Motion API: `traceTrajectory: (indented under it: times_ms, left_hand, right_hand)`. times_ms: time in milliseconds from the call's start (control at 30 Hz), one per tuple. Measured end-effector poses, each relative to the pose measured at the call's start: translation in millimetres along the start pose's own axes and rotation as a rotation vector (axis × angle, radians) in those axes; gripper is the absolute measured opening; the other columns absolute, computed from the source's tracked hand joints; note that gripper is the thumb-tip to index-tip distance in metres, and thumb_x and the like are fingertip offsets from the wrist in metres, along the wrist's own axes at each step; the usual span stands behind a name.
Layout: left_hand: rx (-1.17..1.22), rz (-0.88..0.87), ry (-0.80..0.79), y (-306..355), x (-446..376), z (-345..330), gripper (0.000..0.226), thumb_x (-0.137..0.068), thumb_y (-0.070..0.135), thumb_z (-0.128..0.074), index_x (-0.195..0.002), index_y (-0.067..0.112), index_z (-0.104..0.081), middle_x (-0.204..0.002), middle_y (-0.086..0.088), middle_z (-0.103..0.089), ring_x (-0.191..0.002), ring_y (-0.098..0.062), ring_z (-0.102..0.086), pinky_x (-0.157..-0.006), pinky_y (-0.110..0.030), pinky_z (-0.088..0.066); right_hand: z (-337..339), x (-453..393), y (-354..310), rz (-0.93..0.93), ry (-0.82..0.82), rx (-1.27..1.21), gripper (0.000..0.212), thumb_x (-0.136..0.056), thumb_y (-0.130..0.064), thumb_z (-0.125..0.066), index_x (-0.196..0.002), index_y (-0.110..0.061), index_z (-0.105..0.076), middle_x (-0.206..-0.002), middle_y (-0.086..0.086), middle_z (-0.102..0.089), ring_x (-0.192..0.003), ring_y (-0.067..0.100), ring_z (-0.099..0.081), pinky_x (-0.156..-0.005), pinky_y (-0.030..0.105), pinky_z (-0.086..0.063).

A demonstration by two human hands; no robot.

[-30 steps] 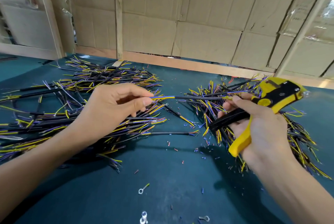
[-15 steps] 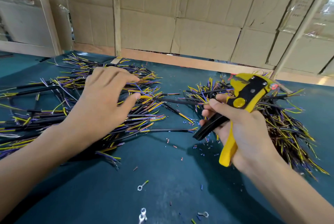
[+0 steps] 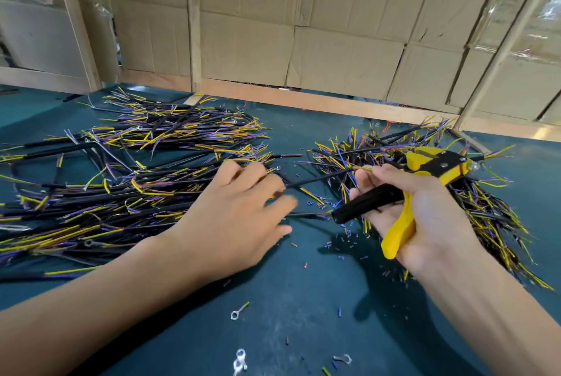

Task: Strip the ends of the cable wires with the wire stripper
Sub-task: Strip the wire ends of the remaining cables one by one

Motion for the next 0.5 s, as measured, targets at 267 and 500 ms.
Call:
traceTrajectory:
  times_ms: [267, 500]
  left_hand:
    - [0.199, 0.269, -0.164, -22, 6, -25, 0.024, -0.103, 0.046, -0.038, -0.105, 0.033, -0.058, -0.106, 0.01, -0.046, -0.105, -0.021, -0.039, -0.085, -0.039, -0.028]
    - [0.955, 0.331, 0.177, -39, 5, 12, 0.01, -0.097, 0.026, -0.048, -0.105, 0.029, -0.053, -0.086, 0.015, -0.067, -0.079, -0.016, -0.059, -0.088, -0.031, -0.041]
  right_hand:
    - [-4, 0, -4, -0.014, -0.053, -0.055, 0.015, -0.093, 0.001, -0.063, -0.105, -0.006, -0.059, -0.08, 0.012, -0.072, -0.077, 0.022, -0.076, -0.067, 0.038, -0.063]
    - [2, -3, 2, -0.14, -0.038, 0.123, 0.006, -0.092, 0.001, -0.062, -0.091, -0.004, -0.062, -0.077, 0.013, -0.07, -0.071, 0.021, -0.074, -0.06, 0.037, -0.062]
Point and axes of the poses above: each hand's wrist, its own x-axis away from the middle knuckle, its own z-axis out of the back of the hand, y = z × x, the point moved 8 cm from there along -x, towards the middle knuckle
